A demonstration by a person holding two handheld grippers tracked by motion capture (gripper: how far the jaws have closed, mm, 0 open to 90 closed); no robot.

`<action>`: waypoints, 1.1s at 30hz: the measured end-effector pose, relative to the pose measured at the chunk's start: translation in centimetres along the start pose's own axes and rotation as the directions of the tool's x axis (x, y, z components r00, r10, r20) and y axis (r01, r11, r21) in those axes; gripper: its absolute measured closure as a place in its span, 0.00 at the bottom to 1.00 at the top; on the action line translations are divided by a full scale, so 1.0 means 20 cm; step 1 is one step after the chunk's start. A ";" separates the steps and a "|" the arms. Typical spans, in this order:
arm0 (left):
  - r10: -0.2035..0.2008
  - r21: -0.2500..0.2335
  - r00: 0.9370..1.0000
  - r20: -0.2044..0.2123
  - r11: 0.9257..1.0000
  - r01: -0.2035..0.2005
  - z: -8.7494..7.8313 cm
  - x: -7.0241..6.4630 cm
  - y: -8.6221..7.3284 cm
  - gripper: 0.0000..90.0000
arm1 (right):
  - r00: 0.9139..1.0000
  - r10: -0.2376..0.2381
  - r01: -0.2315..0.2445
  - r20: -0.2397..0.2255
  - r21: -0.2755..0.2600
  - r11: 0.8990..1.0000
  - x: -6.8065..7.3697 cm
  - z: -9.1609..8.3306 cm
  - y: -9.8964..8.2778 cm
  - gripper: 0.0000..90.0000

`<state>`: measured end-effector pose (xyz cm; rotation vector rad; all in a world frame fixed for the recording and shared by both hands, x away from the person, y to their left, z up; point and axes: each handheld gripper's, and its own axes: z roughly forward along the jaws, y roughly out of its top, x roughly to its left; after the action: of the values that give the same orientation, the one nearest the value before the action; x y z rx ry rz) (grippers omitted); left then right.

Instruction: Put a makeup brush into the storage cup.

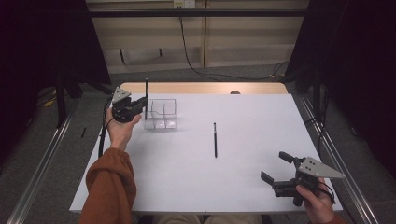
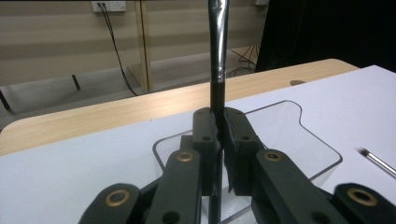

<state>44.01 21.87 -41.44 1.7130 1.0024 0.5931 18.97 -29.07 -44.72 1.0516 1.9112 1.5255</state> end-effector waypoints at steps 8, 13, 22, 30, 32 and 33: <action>-0.015 0.023 1.000 -0.001 1.000 0.015 0.00 0.02 0.00 0.93 | 1.000 -0.005 0.005 -0.003 0.000 1.000 0.00 0.00 0.00 0.00; -0.031 0.026 0.999 0.010 0.999 0.031 0.00 0.02 -0.01 0.92 | 1.000 -0.003 0.003 -0.007 0.002 1.000 0.00 0.00 0.00 0.00; -0.038 0.021 0.999 0.017 0.999 0.037 -0.01 0.02 0.00 0.72 | 1.000 -0.003 0.003 -0.005 0.002 1.000 0.00 0.00 0.00 0.00; -0.056 0.019 0.998 0.014 0.998 0.056 -0.03 0.01 0.01 0.49 | 1.000 -0.004 0.004 -0.005 0.003 1.000 0.00 0.00 0.00 0.00; -0.052 0.022 0.999 0.006 0.998 0.052 -0.04 0.00 0.02 0.41 | 1.000 -0.006 0.006 -0.005 0.003 1.000 0.00 0.00 0.00 0.00; -0.052 0.022 0.999 0.006 0.998 0.052 -0.04 0.00 0.02 0.36 | 1.000 -0.006 0.006 -0.005 0.003 1.000 0.00 0.00 0.00 0.00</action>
<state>43.45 22.24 -40.82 1.7020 1.0492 0.5437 18.98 -29.01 -44.74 1.0438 1.9182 1.5241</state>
